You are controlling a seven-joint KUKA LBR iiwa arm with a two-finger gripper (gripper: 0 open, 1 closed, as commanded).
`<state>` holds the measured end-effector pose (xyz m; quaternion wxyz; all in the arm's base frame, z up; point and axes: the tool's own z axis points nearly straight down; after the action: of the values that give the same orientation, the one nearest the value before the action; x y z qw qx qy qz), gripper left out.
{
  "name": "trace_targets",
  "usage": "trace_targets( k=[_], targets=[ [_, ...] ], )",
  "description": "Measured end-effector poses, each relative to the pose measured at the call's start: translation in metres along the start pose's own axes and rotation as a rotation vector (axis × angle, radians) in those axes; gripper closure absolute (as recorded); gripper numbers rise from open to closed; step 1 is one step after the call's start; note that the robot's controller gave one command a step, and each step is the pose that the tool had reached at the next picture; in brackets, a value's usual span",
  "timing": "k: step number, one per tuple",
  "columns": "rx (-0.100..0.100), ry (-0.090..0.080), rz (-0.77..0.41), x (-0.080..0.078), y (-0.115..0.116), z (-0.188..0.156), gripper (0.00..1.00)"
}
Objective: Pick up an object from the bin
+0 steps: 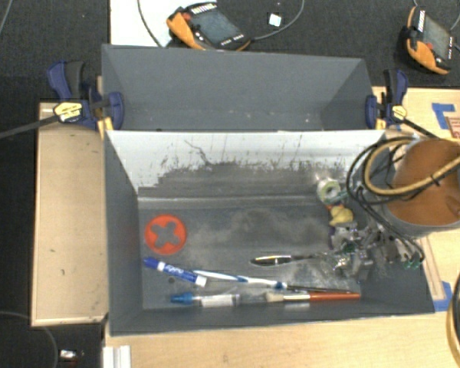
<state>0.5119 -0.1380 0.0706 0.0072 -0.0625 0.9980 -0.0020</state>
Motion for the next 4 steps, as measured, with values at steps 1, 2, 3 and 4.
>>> trace_targets(
  k=[1,2,3,4],
  targets=[
    [0.0,-0.002,-0.001,0.0,0.0,-0.012,1.0],
    [-0.002,0.003,0.0,0.0,0.001,-0.06,1.0],
    [-0.001,0.0,0.001,-0.001,0.0,-0.082,1.0],
    [-0.002,0.003,0.003,-0.001,0.001,-0.098,1.0]
  ],
)
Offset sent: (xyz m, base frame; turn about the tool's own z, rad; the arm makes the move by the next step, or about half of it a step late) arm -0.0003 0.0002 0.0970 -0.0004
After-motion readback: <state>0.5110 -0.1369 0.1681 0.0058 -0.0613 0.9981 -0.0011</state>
